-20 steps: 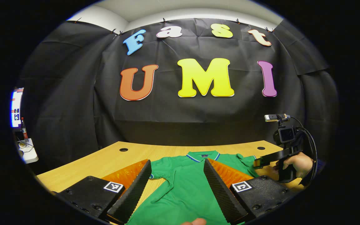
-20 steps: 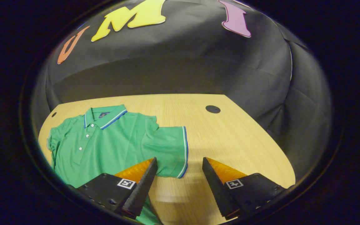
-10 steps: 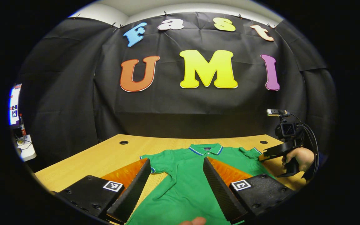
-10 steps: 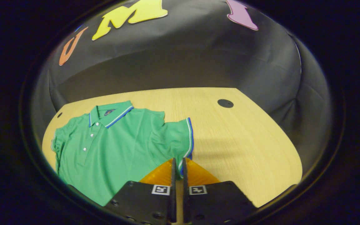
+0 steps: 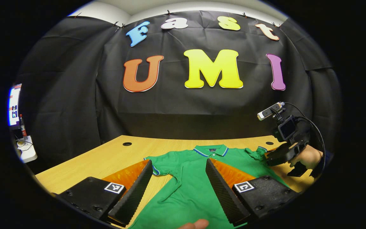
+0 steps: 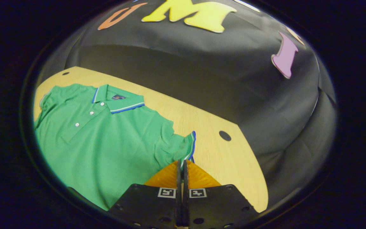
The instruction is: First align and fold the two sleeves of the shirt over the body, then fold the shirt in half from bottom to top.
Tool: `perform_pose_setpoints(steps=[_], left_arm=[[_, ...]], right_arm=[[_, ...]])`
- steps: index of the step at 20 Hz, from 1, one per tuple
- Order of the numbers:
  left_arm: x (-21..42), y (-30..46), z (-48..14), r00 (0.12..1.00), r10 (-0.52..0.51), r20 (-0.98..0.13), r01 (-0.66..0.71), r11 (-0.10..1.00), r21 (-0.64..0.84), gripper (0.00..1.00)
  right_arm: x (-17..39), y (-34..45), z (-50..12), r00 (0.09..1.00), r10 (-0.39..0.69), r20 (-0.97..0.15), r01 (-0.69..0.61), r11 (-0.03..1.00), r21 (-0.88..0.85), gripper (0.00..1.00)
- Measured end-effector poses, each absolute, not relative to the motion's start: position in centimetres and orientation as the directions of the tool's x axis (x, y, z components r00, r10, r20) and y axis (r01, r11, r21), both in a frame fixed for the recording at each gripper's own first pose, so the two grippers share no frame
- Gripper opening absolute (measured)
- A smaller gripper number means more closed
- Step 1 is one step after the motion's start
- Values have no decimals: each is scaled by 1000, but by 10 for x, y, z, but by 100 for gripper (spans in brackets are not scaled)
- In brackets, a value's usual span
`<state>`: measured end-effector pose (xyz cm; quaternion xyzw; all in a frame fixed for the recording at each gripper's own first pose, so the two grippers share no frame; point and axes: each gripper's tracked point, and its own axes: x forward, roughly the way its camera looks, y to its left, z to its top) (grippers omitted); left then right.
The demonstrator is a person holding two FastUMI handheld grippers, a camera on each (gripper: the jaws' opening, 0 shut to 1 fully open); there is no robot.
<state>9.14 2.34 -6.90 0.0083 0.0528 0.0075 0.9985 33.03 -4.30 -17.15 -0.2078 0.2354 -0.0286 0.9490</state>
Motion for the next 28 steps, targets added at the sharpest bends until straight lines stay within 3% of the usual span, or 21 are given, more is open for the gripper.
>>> perform_pose_setpoints(steps=[2, 7, 10, 12, 15, 18, 23, 28], left_arm=[[91, 25, -70, 994, 17, -110, -16, 1000, 16, 100], [94, 30, -72, 993, 32, -117, -29, 999, 22, 100], [94, 35, -70, 993, 36, -114, -36, 999, 9, 100], [95, 42, -70, 992, 43, -118, -44, 999, -7, 100], [99, 57, -74, 988, 71, -134, -74, 997, -19, 100], [106, 77, -83, 980, 114, -162, -117, 993, -12, 100], [126, 100, -87, 969, 110, -223, -126, 990, -61, 100], [160, 118, -68, 956, 127, -264, -148, 987, -62, 100]], right_arm=[[329, -28, -153, 911, -144, -386, -42, 899, -435, 1], [326, 39, -115, 954, -16, -301, -84, 945, -316, 0], [321, 80, -130, 942, 69, -329, -151, 961, -233, 0], [310, 100, -149, 914, 122, -386, -211, 957, -198, 8], [293, 105, -158, 909, 154, -386, -229, 961, -157, 82], [272, 97, -146, 922, 181, -343, -219, 973, -74, 94], [239, 67, -112, 945, 204, -256, -196, 979, 57, 95], [212, 35, -94, 978, 149, -145, -147, 989, 20, 95]])
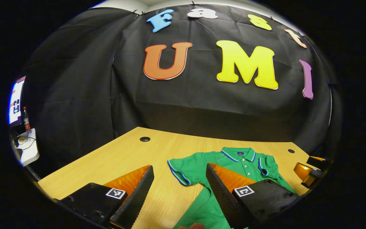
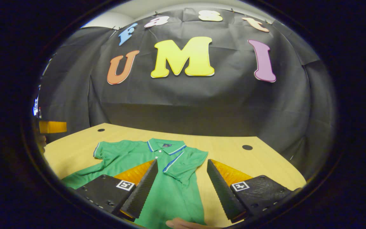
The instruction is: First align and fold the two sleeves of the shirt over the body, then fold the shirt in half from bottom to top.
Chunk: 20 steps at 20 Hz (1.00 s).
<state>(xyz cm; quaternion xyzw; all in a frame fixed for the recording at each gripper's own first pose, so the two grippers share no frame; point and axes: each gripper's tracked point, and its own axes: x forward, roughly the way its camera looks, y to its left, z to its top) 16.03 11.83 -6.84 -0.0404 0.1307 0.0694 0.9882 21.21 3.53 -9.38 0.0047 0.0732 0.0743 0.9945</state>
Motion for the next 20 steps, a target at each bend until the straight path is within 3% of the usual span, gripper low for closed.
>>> perform_pose_setpoints(steps=[8, 15, 20], left_arm=[[221, 129, -137, 866, 84, -494, -172, 976, -136, 100], [258, 119, -190, 831, 24, -556, -173, 960, -218, 100], [273, 115, -201, 819, 9, -574, -175, 956, -235, 89]], right_arm=[[170, 21, -100, 975, 216, -59, -213, 976, 47, 97], [164, 23, -108, 957, 273, -95, -257, 955, 148, 95], [164, 24, -108, 962, 258, -87, -247, 962, 116, 93]])
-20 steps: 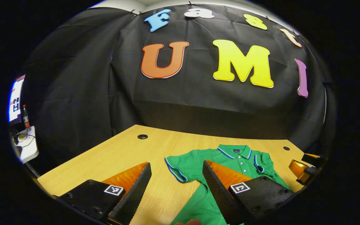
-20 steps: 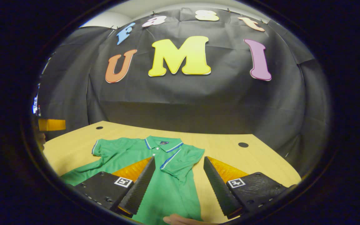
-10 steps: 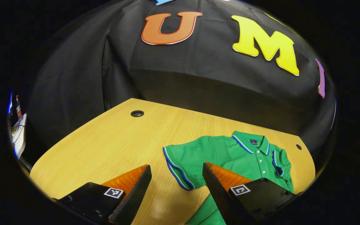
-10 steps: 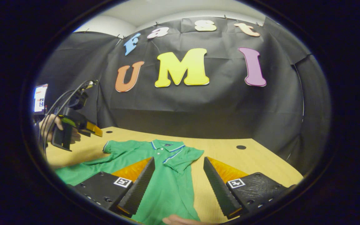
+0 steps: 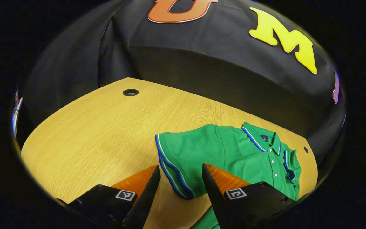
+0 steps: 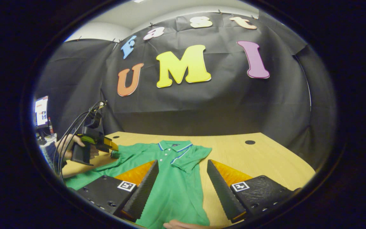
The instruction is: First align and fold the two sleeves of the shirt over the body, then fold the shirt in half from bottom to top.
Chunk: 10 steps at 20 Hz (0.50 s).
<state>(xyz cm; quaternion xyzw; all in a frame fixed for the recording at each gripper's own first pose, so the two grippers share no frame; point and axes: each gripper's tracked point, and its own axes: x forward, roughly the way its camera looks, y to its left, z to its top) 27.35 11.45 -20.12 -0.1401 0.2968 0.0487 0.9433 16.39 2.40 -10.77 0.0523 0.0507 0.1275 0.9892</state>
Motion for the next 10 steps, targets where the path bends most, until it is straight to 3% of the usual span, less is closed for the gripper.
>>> perform_pose_setpoints(steps=[6, 7, 8, 9, 10], left_arm=[[298, 116, -212, 808, -8, -590, -198, 938, -284, 74], [301, 119, -212, 807, -1, -591, -206, 937, -283, 75], [306, 122, -214, 809, 7, -588, -208, 939, -275, 69], [306, 125, -218, 802, 9, -597, -216, 937, -276, 60], [308, 125, -215, 804, 8, -594, -218, 934, -283, 23]], right_arm=[[165, 29, -116, 964, 246, -104, -240, 969, 64, 93], [165, 30, -117, 963, 247, -105, -241, 968, 63, 94], [166, 31, -117, 963, 248, -105, -243, 968, 61, 93], [166, 31, -118, 963, 246, -106, -241, 969, 57, 93], [165, 31, -118, 963, 245, -108, -241, 969, 53, 93]])
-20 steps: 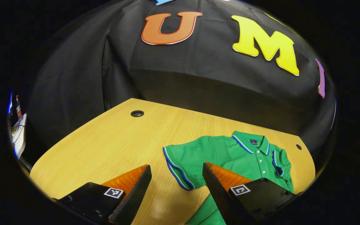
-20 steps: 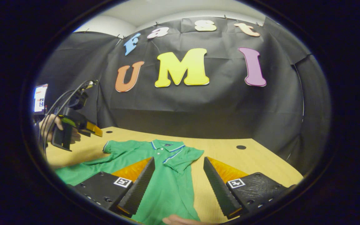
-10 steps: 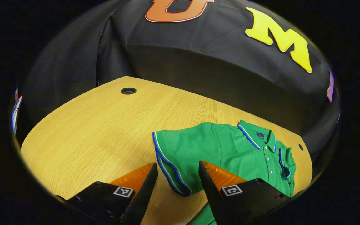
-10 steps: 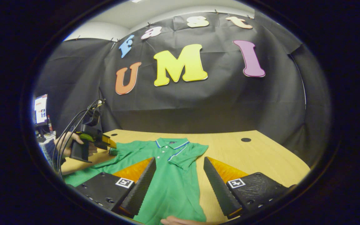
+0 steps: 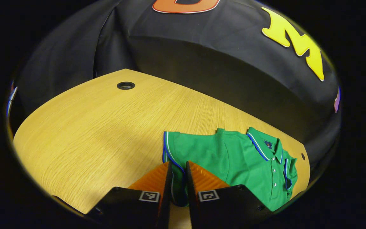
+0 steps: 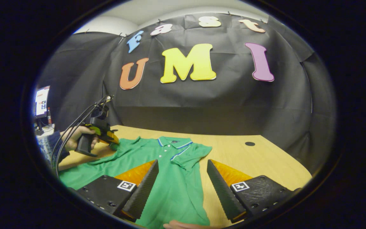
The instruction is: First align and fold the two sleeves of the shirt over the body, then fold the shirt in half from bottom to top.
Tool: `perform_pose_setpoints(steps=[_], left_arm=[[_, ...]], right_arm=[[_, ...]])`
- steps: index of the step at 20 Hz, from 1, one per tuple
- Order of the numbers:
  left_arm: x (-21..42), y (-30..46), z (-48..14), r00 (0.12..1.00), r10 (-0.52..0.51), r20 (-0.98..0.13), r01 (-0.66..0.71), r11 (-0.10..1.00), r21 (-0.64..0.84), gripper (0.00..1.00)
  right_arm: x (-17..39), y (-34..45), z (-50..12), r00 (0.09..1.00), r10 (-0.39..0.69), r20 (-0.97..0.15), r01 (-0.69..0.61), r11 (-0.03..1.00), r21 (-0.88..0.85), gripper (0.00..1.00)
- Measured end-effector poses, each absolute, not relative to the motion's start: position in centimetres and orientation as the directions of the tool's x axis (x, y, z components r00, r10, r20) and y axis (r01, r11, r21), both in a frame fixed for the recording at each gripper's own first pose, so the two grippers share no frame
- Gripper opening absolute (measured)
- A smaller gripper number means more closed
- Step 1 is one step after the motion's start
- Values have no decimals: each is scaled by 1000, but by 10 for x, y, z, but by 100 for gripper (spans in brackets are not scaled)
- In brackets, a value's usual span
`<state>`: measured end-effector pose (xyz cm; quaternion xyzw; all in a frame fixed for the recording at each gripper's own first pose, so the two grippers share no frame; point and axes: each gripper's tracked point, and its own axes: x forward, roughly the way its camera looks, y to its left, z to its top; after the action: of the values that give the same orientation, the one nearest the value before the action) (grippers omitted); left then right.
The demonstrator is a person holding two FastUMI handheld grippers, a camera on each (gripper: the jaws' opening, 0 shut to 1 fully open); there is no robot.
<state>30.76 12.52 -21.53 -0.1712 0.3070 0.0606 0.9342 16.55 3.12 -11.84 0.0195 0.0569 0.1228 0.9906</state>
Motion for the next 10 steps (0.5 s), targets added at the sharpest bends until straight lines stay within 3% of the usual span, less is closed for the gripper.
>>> perform_pose_setpoints(steps=[1, 2, 4, 10], left_arm=[[309, 126, -215, 805, 4, -594, -217, 933, -287, 26], [308, 126, -217, 800, -1, -600, -214, 934, -287, 17], [305, 125, -216, 794, -1, -608, -216, 935, -283, 9], [308, 104, -183, 813, 12, -582, -162, 965, -207, 6]], right_arm=[[166, 32, -120, 963, 247, -109, -243, 969, 48, 93], [165, 33, -119, 963, 248, -109, -245, 969, 42, 93], [164, 34, -117, 964, 248, -98, -246, 969, 34, 93], [162, 33, -114, 964, 251, -86, -247, 968, 54, 94]])
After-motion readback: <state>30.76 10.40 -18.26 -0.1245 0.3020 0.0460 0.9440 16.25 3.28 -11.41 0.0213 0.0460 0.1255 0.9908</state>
